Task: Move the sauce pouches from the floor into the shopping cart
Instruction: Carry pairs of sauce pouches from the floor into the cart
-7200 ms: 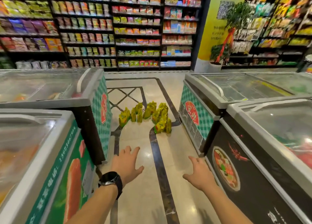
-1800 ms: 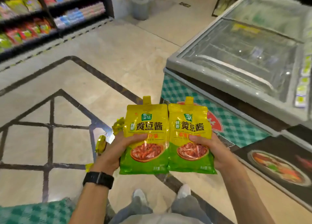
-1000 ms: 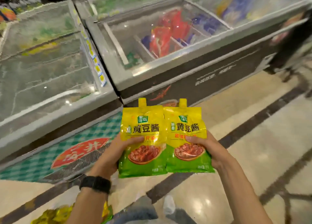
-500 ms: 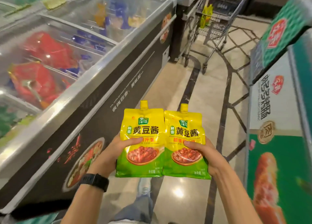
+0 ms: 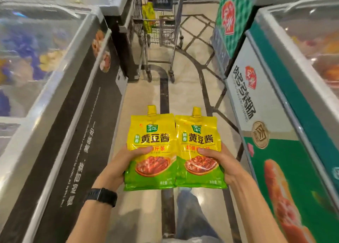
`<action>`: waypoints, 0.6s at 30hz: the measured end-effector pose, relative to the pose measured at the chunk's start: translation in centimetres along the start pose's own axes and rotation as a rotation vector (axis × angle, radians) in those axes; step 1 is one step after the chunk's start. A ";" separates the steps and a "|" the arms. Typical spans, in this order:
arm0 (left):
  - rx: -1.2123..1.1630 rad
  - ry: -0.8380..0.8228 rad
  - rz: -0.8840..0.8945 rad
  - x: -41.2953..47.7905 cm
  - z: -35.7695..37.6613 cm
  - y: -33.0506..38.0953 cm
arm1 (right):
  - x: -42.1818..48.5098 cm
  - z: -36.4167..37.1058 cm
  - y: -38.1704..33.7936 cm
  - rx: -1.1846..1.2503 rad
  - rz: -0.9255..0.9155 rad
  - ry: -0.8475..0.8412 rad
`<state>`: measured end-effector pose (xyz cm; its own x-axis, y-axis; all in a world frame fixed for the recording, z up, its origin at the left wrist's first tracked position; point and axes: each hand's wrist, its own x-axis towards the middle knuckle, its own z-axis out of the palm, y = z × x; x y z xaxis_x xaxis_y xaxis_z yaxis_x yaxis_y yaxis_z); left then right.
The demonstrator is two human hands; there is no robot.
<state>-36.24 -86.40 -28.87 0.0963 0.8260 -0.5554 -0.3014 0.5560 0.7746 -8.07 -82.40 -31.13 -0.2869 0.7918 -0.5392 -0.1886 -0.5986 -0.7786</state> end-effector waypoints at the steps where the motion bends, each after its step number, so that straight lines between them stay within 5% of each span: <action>1: 0.004 0.001 -0.002 2.3 0.5 1.2 | 2.2 -0.7 -1.3 0.002 0.003 -0.003; 18: 0.017 -0.037 -0.029 38.5 2.5 25.9 | 36.0 -3.7 -27.6 0.062 0.007 0.032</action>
<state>-38.01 -40.00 -29.42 0.1397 0.8119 -0.5668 -0.2819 0.5813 0.7633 -9.76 -36.92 -30.23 -0.2581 0.7906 -0.5553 -0.2448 -0.6095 -0.7541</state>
